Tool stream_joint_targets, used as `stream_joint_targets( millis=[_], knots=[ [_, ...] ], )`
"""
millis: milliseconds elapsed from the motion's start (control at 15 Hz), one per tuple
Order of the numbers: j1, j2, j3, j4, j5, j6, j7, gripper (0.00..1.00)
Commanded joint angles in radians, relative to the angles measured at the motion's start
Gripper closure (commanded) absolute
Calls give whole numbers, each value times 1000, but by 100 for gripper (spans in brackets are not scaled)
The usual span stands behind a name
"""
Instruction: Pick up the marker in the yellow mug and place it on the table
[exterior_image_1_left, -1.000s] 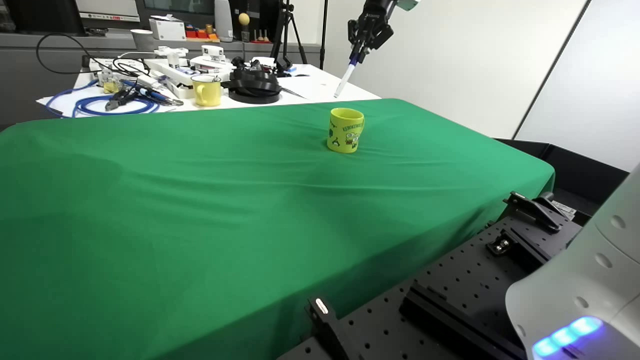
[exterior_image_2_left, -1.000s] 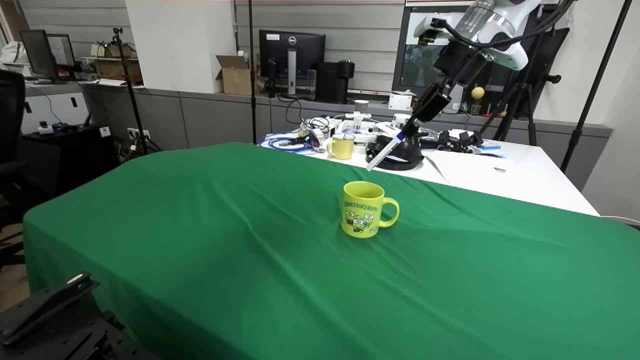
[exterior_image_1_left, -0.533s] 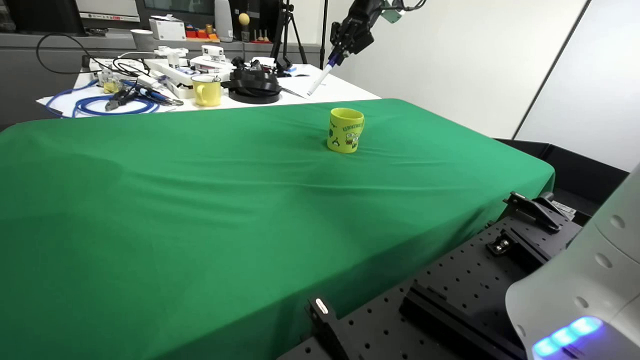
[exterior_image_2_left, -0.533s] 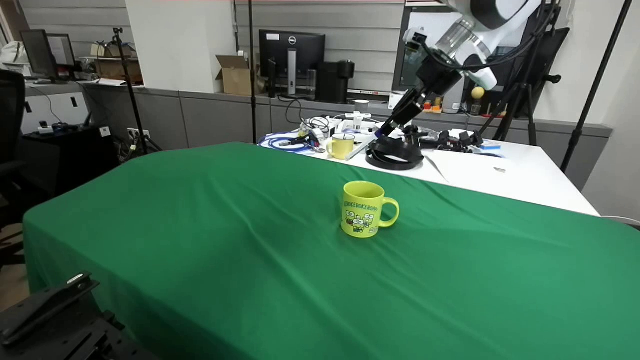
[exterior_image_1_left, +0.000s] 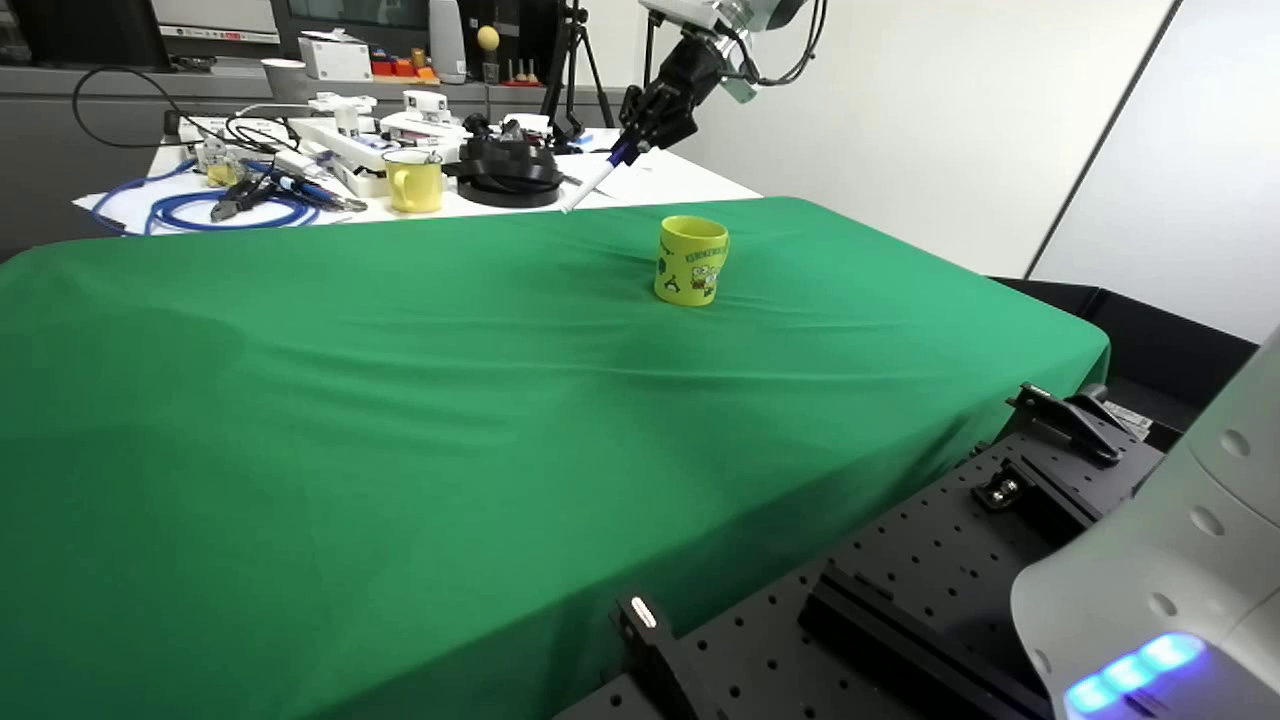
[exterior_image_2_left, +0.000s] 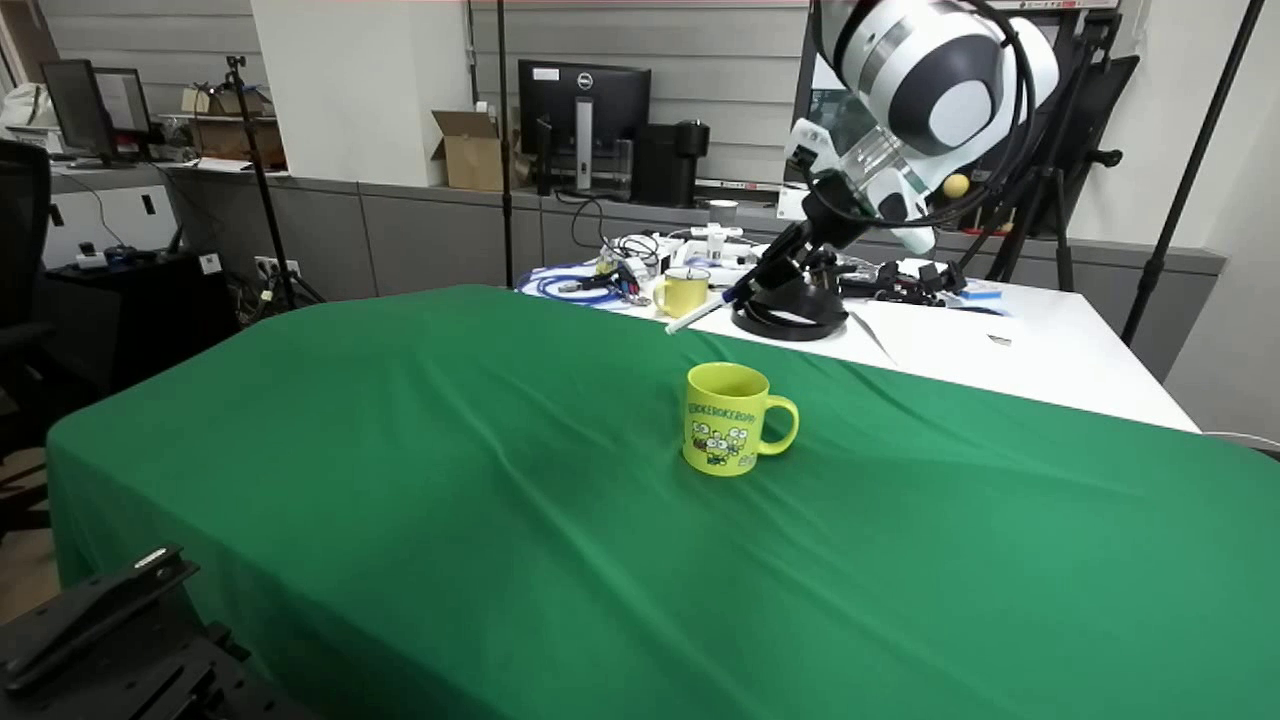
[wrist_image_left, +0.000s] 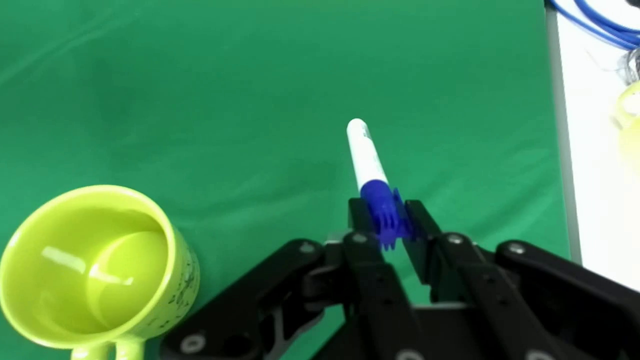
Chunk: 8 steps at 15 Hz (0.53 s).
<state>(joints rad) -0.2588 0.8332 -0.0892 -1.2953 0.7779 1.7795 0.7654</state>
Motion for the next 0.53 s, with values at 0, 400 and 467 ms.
stream_joint_targets(
  millis=[0,400,467],
  knots=[
    [-19,129,-2,142,45,57,50,94],
    [-44,265,1,247,30,132,99,94],
    [-48,276,3,261,27,131,107,94]
  ],
)
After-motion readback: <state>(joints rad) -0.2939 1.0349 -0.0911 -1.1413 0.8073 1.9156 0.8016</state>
